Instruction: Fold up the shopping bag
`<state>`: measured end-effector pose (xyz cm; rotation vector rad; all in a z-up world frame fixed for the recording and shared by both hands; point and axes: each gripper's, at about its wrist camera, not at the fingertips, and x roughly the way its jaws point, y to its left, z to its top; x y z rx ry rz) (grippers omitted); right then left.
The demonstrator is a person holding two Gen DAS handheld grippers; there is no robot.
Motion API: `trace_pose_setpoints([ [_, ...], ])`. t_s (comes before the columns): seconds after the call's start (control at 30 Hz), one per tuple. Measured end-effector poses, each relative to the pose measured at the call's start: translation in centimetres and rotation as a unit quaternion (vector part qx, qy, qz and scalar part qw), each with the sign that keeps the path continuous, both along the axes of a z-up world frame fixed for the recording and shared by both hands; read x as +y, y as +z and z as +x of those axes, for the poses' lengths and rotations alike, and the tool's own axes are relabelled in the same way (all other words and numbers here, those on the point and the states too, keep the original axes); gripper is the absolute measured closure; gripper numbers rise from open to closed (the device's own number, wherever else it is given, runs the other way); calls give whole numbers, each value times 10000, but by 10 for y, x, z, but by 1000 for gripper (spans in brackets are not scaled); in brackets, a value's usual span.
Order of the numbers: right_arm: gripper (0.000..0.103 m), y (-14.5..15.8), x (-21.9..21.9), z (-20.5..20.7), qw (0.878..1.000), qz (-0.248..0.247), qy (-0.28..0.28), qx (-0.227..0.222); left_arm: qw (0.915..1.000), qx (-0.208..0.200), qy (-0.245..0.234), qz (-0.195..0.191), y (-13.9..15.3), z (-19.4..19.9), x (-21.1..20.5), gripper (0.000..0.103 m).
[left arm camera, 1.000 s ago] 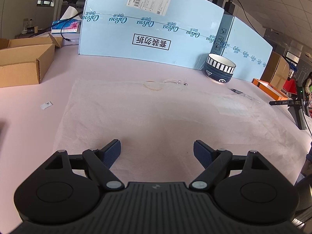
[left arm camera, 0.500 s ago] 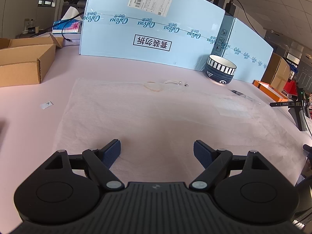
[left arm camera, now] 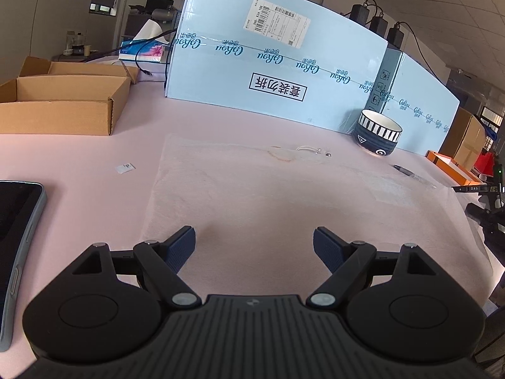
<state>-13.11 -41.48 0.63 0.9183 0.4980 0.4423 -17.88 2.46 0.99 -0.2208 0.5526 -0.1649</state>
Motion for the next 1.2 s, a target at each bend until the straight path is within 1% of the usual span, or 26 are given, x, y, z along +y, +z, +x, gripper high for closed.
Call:
trace_pose_setpoints([
  [0.1, 102, 5, 48, 23, 9972, -58, 739, -57, 10000, -9, 63, -5, 1, -11, 6, 22],
  [0.23, 102, 15, 107, 41, 9862, -63, 1648, -171, 10000, -71, 60, 3, 3, -25, 10, 22],
  [0.33, 102, 23, 150, 45, 9737, -149, 2254, -289, 9999, -136, 5, -57, 5, -34, 15, 22],
  [0.5, 102, 32, 208, 43, 9511, -352, 3052, -311, 9990, -276, -233, -257, 5, -46, 21, 22],
  [0.7, 101, 30, 245, 32, 9297, -597, 3633, -124, 9975, -225, -483, -467, -6, -47, 31, 23],
  [0.77, 100, 29, 251, 28, 9245, -640, 3757, -68, 9970, -207, -537, -514, -9, -48, 34, 23],
  [1.0, 100, 26, 267, 14, 9066, -765, 4148, 103, 9961, -246, -597, -599, -13, -56, 45, 23],
  [1.07, 100, 25, 270, 10, 8983, -698, 4334, 215, 9959, -253, -607, -616, -13, -57, 48, 23],
  [1.13, 100, 26, 275, 7, 8947, -765, 4397, 179, 9955, -271, -633, -648, -14, -58, 50, 23],
  [1.2, 100, 29, 273, 7, 8969, -774, 4353, 138, 9951, -304, -673, -653, -13, -59, 50, 23],
])
